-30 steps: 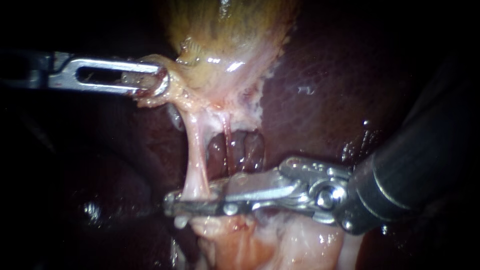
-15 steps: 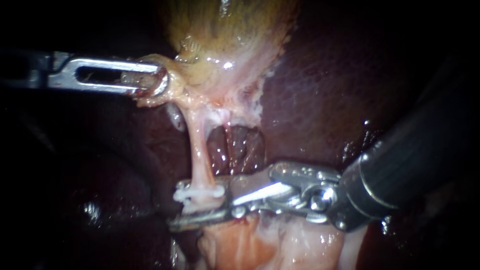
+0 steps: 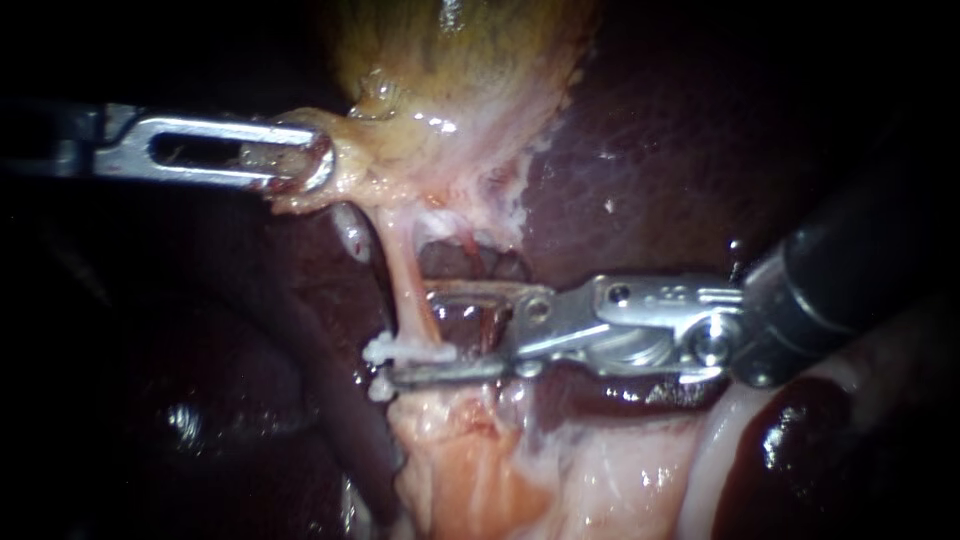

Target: Going back second clip left tube

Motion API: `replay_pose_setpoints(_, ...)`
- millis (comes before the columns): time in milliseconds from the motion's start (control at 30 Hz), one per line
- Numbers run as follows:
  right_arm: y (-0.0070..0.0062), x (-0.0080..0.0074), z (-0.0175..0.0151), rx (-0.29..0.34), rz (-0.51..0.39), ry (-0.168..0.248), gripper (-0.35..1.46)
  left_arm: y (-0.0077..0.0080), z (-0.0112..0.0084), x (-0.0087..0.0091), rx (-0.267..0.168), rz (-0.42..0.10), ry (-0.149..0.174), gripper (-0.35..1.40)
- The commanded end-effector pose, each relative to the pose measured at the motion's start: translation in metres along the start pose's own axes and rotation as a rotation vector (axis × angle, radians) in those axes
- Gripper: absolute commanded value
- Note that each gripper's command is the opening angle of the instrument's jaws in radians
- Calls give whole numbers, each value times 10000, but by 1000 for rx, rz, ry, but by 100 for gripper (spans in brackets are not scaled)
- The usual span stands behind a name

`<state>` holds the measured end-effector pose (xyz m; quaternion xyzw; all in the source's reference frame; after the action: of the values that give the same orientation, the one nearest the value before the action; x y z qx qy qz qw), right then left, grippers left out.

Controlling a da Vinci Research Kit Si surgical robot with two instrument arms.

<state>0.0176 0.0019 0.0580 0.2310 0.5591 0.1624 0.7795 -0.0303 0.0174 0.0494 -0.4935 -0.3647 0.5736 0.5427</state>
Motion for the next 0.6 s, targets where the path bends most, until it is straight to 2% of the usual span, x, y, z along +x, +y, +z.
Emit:
replay_pose_setpoints(33,-1,1,-10,7,-18,1,50,0,-1,0,-1,1,-1,-35)
replay_pose_setpoints(133,-1,4,-38,21,-60,2,50,0,-1,1,-1,1,-1,-35)
replay_pose_setpoints(300,2,2,-81,7,-137,2,50,0,-2,1,-1,1,-1,-35)
replay_pose_setpoints(433,8,-5,-107,0,-152,1,50,0,-1,1,-1,1,-1,-35)
replay_pose_setpoints(600,16,-13,-126,-7,-151,-32,50,0,1,1,0,0,0,-35)
